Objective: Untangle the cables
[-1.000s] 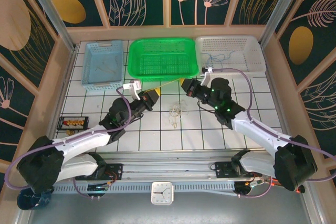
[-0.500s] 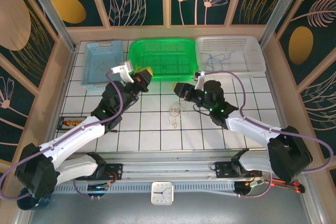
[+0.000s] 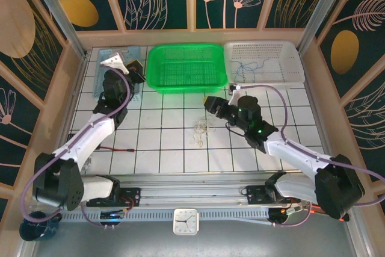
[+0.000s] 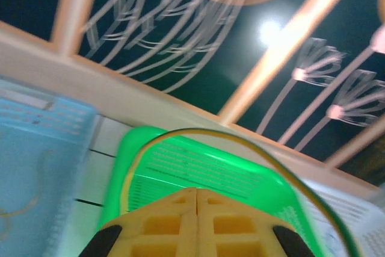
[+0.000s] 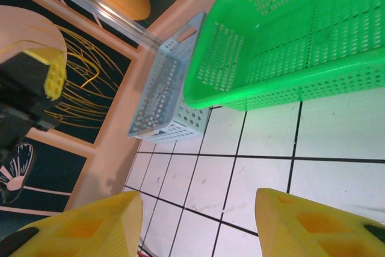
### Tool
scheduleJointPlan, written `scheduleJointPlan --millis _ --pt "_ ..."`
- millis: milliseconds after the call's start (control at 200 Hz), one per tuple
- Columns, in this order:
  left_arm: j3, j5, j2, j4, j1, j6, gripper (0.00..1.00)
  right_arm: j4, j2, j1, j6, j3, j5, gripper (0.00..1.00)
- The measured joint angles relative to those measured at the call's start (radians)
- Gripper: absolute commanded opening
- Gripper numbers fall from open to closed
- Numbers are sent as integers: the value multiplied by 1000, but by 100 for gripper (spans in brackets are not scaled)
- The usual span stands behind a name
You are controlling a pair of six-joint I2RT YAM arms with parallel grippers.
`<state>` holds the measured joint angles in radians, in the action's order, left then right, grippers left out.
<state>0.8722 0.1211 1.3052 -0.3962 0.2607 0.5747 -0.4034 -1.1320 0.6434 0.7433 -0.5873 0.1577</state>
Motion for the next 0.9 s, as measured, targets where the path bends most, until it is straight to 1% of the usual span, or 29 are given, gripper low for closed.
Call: scheduleJointPlan --millis 125,305,365,425,455,475,590,681,781,876,901 --pt "37 -12 98 2 -83 -6 1 23 35 0 -5 18 -19 53" --pt "105 -31 220 13 -152 -14 4 62 81 0 -5 50 -43 54" --pt "134 -35 257 15 -171 -19 6 70 94 0 -5 58 -52 54" --pt "158 -39 286 20 -187 -25 11 75 105 1 -5 65 -57 53" --pt "172 -42 302 23 -195 -28 16 77 109 2 -5 68 -60 54" --pt "182 -44 312 27 -200 -34 21 80 113 3 -5 70 -61 54" --pt "230 -61 359 51 -219 -48 56 95 127 8 -5 81 -64 53" --pt "263 -66 382 77 -226 -64 76 103 133 12 -5 85 -72 54" --pt "292 -76 389 98 -226 -78 89 116 133 16 -5 86 -79 54" --pt "314 -88 388 110 -226 -82 98 124 133 19 -5 86 -83 54" --pt "317 -93 388 111 -226 -82 99 125 133 20 -6 86 -83 53"
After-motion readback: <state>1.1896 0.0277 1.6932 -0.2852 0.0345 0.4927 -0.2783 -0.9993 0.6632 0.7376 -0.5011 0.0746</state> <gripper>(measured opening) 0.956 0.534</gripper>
